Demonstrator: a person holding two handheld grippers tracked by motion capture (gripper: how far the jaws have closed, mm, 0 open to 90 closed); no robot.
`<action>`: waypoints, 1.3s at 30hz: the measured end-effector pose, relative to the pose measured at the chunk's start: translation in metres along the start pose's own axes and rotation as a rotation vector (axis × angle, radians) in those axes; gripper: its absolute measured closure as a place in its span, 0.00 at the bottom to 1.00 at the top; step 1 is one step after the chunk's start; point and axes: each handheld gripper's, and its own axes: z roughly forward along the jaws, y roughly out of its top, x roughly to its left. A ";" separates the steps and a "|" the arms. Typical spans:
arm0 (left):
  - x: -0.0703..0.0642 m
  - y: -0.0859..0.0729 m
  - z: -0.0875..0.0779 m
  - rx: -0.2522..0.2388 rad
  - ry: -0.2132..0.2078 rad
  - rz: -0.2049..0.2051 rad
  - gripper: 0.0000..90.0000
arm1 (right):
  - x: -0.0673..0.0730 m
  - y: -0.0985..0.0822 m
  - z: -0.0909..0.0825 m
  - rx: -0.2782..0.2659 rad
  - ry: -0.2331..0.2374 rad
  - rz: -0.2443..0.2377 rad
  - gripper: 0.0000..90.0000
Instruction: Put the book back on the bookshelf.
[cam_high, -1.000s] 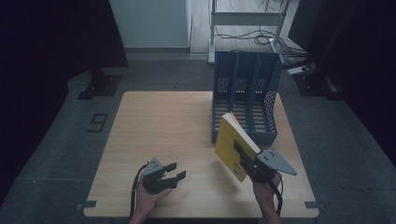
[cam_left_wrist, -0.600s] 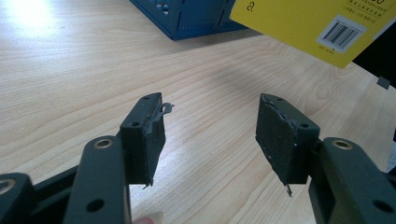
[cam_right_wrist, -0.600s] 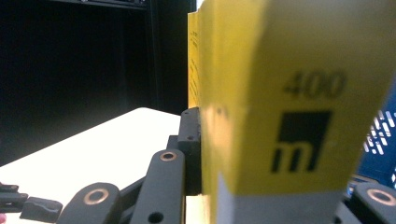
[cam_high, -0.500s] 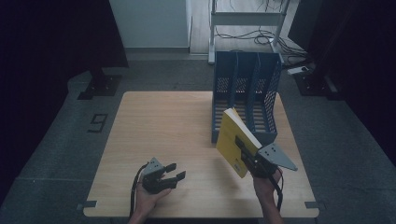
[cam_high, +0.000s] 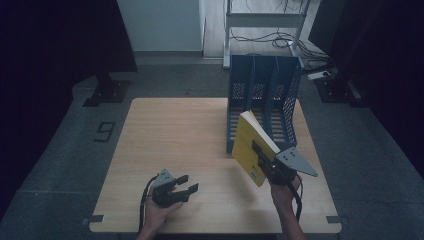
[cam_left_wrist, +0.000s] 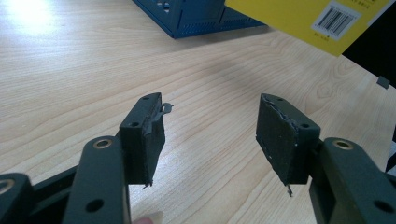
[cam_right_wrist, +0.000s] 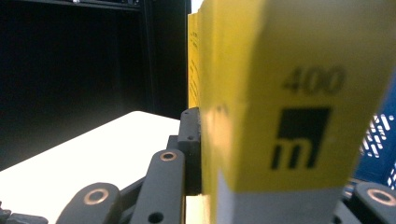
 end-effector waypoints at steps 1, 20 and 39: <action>0.000 0.000 0.000 0.000 0.000 0.000 0.46 | 0.000 0.001 0.000 0.000 -0.001 -0.001 0.83; -0.002 0.001 -0.002 -0.022 0.000 0.005 0.47 | -0.004 0.019 0.007 -0.022 -0.012 0.001 0.83; 0.000 0.000 -0.002 -0.011 -0.001 -0.001 0.47 | -0.008 0.036 0.022 -0.034 -0.032 0.009 0.83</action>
